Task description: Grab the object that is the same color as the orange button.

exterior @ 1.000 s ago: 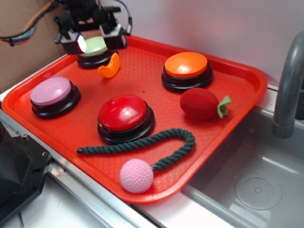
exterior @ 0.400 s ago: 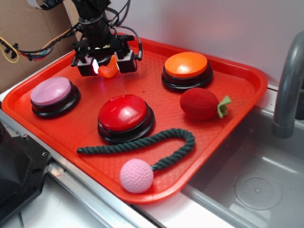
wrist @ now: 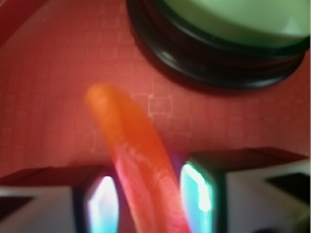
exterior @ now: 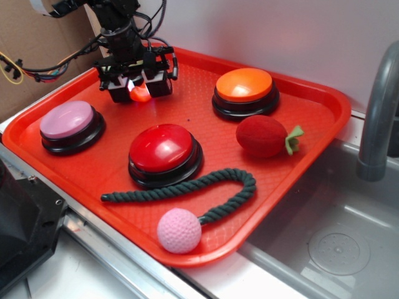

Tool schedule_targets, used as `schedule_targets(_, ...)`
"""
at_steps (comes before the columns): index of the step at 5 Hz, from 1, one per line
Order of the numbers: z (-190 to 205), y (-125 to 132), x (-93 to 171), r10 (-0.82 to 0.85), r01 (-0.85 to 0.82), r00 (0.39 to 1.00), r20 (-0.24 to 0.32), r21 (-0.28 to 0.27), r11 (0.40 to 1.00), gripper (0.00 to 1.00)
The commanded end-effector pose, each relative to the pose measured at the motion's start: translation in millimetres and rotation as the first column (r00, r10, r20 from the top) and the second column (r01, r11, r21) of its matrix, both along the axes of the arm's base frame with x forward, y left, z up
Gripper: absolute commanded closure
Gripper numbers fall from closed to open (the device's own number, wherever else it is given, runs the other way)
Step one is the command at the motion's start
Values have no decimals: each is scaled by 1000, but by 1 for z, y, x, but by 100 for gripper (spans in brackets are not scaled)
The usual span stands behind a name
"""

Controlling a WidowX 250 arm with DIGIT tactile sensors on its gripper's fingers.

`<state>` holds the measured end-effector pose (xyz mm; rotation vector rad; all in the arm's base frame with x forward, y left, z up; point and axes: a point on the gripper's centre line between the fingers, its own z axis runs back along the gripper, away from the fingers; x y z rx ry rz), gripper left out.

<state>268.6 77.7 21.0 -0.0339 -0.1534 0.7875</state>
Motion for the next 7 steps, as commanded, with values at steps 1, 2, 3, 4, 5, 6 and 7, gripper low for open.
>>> schedule_targets(1, 24, 1, -3, 1, -3, 998, 55, 27, 1000, 100)
schedule_targets(2, 55, -8, -12, -25, 22, 995, 95, 37, 999, 100)
schedule_targets(3, 89, -24, -23, -205, 203, 977, 61, 29, 979, 100)
schedule_targets(4, 114, -47, -39, -386, 386, 922, 32, 15, 922, 100)
schedule_targets(5, 126, -68, -53, -532, 532, 846, 9, -5, 847, 100)
schedule_targets(6, 125, -73, -62, -528, 528, 849, 21, -42, 848, 100)
schedule_targets(7, 126, -61, -57, -440, 439, 898, -23, -30, 898, 100)
